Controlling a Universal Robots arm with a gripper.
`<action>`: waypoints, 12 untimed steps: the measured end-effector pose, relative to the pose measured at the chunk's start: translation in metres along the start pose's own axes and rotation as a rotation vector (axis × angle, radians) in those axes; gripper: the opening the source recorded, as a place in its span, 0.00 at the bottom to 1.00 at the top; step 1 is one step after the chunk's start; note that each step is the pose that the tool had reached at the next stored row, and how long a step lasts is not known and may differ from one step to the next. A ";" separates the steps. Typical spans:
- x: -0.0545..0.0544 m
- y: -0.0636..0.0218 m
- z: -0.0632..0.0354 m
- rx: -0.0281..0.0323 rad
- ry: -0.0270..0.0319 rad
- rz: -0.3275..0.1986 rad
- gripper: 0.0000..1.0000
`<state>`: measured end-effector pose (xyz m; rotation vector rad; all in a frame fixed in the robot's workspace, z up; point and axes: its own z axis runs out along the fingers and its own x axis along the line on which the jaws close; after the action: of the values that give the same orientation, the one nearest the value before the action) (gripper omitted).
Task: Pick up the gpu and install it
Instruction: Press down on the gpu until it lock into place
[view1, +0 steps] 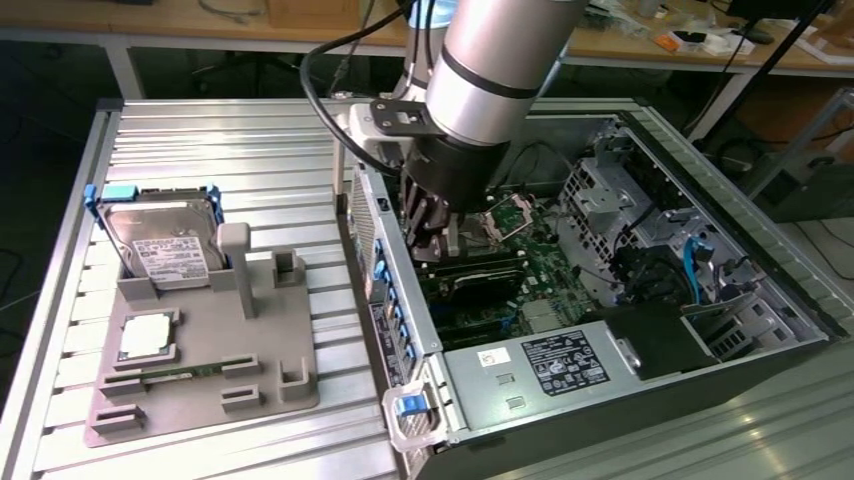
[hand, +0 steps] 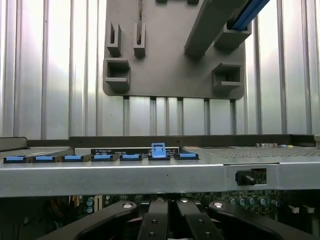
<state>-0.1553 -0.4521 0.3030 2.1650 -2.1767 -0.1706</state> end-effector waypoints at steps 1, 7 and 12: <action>-0.001 -0.0019 -0.0002 0.0014 -0.0015 0.000 0.11; -0.001 -0.0052 -0.0126 0.0065 -0.0025 0.000 0.11; -0.002 -0.0122 -0.0141 0.0778 -0.0029 -0.003 0.11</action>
<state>-0.1414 -0.4511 0.3155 2.2099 -2.2174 -0.0907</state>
